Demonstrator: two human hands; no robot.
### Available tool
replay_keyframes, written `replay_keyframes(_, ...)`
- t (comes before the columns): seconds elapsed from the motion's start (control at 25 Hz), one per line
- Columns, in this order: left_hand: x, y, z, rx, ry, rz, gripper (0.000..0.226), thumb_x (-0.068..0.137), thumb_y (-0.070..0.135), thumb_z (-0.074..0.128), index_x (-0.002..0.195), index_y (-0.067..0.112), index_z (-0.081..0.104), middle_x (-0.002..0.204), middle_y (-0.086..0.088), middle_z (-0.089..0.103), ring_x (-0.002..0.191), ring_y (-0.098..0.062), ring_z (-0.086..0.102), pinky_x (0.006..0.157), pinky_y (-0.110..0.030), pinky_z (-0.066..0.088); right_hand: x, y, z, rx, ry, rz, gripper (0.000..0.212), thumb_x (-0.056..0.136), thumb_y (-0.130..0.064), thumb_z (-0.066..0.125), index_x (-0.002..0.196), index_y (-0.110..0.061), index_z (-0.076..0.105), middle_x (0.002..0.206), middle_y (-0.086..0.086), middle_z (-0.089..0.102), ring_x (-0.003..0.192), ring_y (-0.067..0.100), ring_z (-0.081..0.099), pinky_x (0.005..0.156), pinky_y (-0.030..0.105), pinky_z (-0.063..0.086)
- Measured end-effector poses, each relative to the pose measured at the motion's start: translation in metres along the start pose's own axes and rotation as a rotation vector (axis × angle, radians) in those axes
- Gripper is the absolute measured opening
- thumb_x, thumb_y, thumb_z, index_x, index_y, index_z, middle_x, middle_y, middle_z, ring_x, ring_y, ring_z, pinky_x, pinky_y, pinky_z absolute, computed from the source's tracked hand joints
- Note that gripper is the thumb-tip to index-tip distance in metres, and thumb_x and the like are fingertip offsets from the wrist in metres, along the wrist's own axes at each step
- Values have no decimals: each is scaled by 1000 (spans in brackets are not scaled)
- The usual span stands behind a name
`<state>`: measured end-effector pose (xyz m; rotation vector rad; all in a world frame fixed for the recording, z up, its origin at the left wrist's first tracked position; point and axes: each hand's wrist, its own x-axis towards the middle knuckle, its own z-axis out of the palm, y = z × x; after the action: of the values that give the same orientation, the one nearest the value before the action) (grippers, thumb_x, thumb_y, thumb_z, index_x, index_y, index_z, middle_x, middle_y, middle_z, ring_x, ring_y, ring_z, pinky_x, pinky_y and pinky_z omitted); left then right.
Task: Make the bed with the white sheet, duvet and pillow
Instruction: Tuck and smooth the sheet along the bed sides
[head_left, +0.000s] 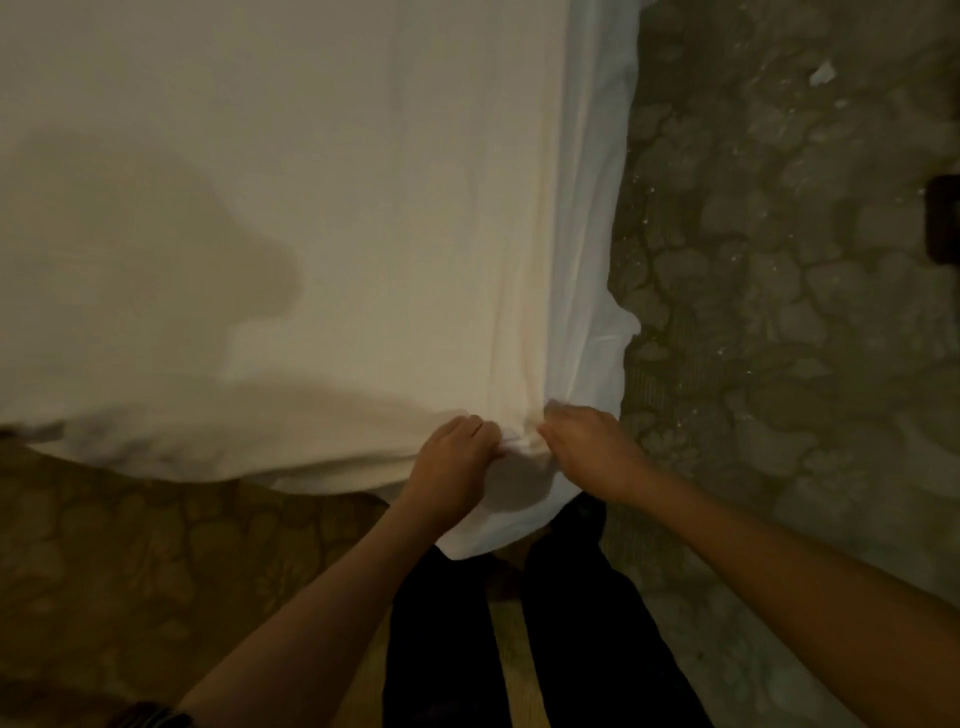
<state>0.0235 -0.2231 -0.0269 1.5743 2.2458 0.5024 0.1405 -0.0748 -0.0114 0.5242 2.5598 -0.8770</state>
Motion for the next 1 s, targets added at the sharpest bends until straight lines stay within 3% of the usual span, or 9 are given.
replay_keyframes(0.16,-13,10,-10,-18,24,-16,15,87,20,47,74,11,50,67,-5,49,64,-21,44,55,-28,25,-13,3,5,166,82,-63,25,101,-10,39,91,4,57,96,21,61,86,34,59,68,31,32)
replay_keyframes(0.28,0,8,18,100,-75,-42,15,76,23,49,65,14,54,61,-2,53,54,-23,56,49,-26,32,2,14,24,182,-102,132,26,103,-16,31,107,-4,54,116,16,57,105,31,56,82,32,38)
replay_keyframes(0.4,12,-1,27,69,-160,-31,19,76,29,51,63,15,53,60,-1,55,51,-22,57,45,-21,38,13,23,40,212,-156,165,31,104,-31,28,75,-24,38,97,9,55,98,29,58,82,35,44)
replay_keyframes(0.48,6,-5,14,-56,-123,2,26,84,35,49,67,15,52,62,-1,54,53,-22,54,45,-24,38,10,25,37,233,46,187,46,97,-57,20,72,-23,36,79,3,53,78,27,58,70,40,47)
replay_keyframes(0.56,15,-16,-10,-141,19,1,23,88,35,52,75,16,56,68,1,55,61,-20,53,50,-28,40,13,19,22,197,367,145,43,95,-52,31,71,-19,45,71,0,50,68,25,51,62,40,44)
replay_keyframes(0.68,73,-66,-42,-39,205,-1,23,87,34,57,99,15,62,92,-3,63,81,-24,59,71,-33,44,77,-15,-15,27,657,56,30,94,-29,41,100,-7,60,100,12,61,95,27,51,85,37,40)
replay_keyframes(0.76,123,-115,-58,107,200,-14,52,83,47,52,119,10,60,118,-11,63,104,-30,60,89,-36,38,140,-29,-28,-22,581,-37,45,96,-30,37,129,-2,51,131,18,53,123,30,45,105,39,33)
replay_keyframes(0.84,163,-156,-71,232,75,14,82,77,66,43,136,9,49,141,-12,49,127,-29,47,103,-40,31,183,-13,-37,-133,471,-54,57,96,-37,32,141,-4,40,145,17,41,135,31,37,111,42,27)
replay_keyframes(1.0,197,-184,-71,337,-115,7,100,76,79,26,151,14,19,159,-4,14,146,-24,12,115,-48,5,187,48,-57,-311,422,184,69,95,-50,14,150,-8,16,158,11,14,146,26,12,116,39,2)
